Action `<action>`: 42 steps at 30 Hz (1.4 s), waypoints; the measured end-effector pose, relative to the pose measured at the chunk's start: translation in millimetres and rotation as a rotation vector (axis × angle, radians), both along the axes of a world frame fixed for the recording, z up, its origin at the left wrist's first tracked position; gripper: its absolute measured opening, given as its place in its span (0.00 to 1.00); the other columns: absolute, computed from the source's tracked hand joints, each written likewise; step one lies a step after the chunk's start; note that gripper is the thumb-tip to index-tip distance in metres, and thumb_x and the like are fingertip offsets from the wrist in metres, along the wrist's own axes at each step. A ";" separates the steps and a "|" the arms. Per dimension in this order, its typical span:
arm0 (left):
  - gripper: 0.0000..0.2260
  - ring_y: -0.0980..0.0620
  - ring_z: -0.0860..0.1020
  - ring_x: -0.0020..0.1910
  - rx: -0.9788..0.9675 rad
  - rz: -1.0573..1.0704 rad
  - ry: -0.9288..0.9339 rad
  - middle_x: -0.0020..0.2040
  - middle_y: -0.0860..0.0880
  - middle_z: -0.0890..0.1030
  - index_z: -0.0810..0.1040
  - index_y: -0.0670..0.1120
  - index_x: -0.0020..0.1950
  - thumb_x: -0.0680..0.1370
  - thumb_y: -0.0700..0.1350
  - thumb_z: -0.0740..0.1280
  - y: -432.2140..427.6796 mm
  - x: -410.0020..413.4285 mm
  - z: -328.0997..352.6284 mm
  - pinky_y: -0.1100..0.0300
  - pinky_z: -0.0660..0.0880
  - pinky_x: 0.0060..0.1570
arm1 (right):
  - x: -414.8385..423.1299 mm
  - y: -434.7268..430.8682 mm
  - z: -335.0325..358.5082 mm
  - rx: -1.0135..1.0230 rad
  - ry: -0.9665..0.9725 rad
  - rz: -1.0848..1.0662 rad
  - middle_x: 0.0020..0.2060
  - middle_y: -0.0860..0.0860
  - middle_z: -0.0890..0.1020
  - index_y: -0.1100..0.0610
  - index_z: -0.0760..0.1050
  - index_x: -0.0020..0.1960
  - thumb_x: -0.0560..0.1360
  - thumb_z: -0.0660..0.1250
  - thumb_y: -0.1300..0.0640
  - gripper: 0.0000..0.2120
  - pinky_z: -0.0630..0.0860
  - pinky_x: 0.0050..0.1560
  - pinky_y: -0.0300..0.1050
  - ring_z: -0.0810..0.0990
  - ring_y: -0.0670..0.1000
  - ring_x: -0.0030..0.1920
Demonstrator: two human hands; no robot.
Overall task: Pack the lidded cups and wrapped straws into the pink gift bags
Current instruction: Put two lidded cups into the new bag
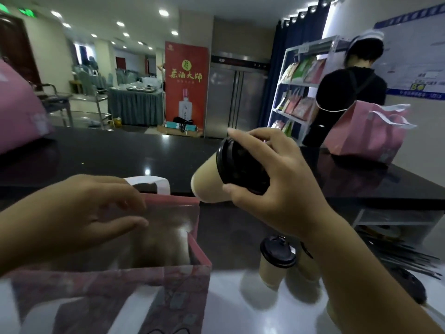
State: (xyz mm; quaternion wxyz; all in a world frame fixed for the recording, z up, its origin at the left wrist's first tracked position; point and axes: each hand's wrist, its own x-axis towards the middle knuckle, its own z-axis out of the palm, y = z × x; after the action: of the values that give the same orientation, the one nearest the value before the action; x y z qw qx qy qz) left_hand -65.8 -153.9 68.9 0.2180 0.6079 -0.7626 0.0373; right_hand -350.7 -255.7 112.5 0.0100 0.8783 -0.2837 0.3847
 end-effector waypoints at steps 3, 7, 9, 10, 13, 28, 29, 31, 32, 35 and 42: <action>0.14 0.64 0.79 0.42 0.023 0.069 0.031 0.45 0.66 0.78 0.77 0.65 0.48 0.69 0.68 0.62 14.6 18.0 0.1 0.58 0.79 0.38 | 31.1 4.5 9.5 0.049 -0.072 0.187 0.60 0.47 0.69 0.45 0.65 0.71 0.67 0.66 0.40 0.33 0.73 0.58 0.55 0.69 0.53 0.61; 0.16 0.63 0.76 0.45 0.040 0.165 -0.023 0.47 0.66 0.76 0.70 0.72 0.55 0.68 0.67 0.61 32.5 46.2 -5.0 0.58 0.78 0.41 | 70.5 8.2 2.1 0.208 -0.048 0.392 0.60 0.44 0.69 0.40 0.63 0.70 0.67 0.67 0.40 0.33 0.73 0.59 0.54 0.69 0.51 0.63; 0.17 0.66 0.72 0.52 0.080 0.177 -0.052 0.50 0.67 0.74 0.68 0.72 0.57 0.69 0.66 0.60 39.2 54.1 -10.0 0.61 0.75 0.47 | 86.3 8.8 -8.1 0.261 0.029 0.442 0.61 0.42 0.68 0.38 0.62 0.70 0.67 0.67 0.39 0.33 0.74 0.58 0.53 0.68 0.49 0.64; 0.18 0.67 0.70 0.54 0.084 0.176 -0.068 0.52 0.67 0.75 0.69 0.69 0.59 0.70 0.66 0.61 41.7 59.8 -12.2 0.62 0.74 0.49 | 93.1 8.7 -13.8 0.279 0.076 0.459 0.61 0.42 0.68 0.38 0.62 0.70 0.67 0.66 0.38 0.33 0.74 0.58 0.52 0.68 0.49 0.64; 0.19 0.66 0.66 0.61 0.133 0.191 -0.110 0.58 0.65 0.73 0.70 0.66 0.62 0.71 0.65 0.62 46.1 70.5 -18.9 0.60 0.69 0.60 | 109.1 6.8 -29.5 0.332 0.241 0.477 0.61 0.39 0.67 0.36 0.61 0.70 0.67 0.67 0.37 0.33 0.74 0.58 0.51 0.68 0.47 0.64; 0.29 0.76 0.28 0.60 0.369 0.118 -0.128 0.73 0.66 0.43 0.54 0.65 0.64 0.64 0.69 0.51 61.1 88.9 -48.6 0.76 0.46 0.56 | 161.8 5.7 -58.3 0.178 0.954 0.503 0.64 0.37 0.64 0.35 0.57 0.68 0.65 0.71 0.41 0.36 0.74 0.57 0.45 0.67 0.44 0.63; 0.30 0.77 0.27 0.58 0.373 0.108 -0.127 0.72 0.68 0.41 0.54 0.64 0.63 0.64 0.71 0.51 62.4 88.0 -48.9 0.76 0.46 0.55 | 166.8 6.9 -62.0 0.175 0.967 0.506 0.64 0.38 0.64 0.36 0.57 0.68 0.66 0.72 0.41 0.36 0.74 0.57 0.45 0.67 0.45 0.62; 0.34 0.77 0.23 0.55 0.410 0.104 -0.144 0.65 0.74 0.31 0.51 0.63 0.65 0.63 0.74 0.52 64.5 85.2 -47.8 0.76 0.44 0.54 | 177.0 9.7 -70.0 0.165 0.990 0.510 0.64 0.40 0.64 0.36 0.57 0.67 0.66 0.72 0.42 0.35 0.75 0.56 0.47 0.68 0.47 0.62; 0.36 0.77 0.22 0.54 0.448 0.119 -0.137 0.59 0.75 0.25 0.49 0.63 0.66 0.62 0.76 0.52 64.6 83.5 -46.5 0.75 0.44 0.55 | 182.4 11.1 -74.2 0.156 0.999 0.512 0.63 0.41 0.65 0.38 0.57 0.67 0.66 0.72 0.42 0.35 0.75 0.55 0.48 0.69 0.48 0.61; 0.40 0.77 0.22 0.53 0.495 0.140 -0.137 0.56 0.72 0.23 0.45 0.64 0.66 0.60 0.79 0.51 65.3 82.3 -43.1 0.73 0.43 0.56 | 198.3 15.2 -87.7 0.148 1.018 0.532 0.62 0.45 0.67 0.43 0.58 0.67 0.65 0.73 0.43 0.36 0.75 0.53 0.48 0.71 0.50 0.58; 0.46 0.73 0.22 0.58 0.542 0.129 -0.073 0.59 0.71 0.21 0.24 0.69 0.62 0.54 0.82 0.47 71.1 85.9 -40.1 0.75 0.33 0.55 | 219.9 23.6 -109.6 0.114 1.122 0.582 0.65 0.49 0.65 0.47 0.58 0.71 0.67 0.73 0.43 0.39 0.70 0.56 0.48 0.70 0.54 0.58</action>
State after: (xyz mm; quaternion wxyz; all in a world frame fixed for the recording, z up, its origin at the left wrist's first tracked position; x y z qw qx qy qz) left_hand 20.1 -82.9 28.8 0.0171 0.6895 -0.7119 -0.1322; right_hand -130.9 -232.2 2.9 0.0054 0.9866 -0.0051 -0.1631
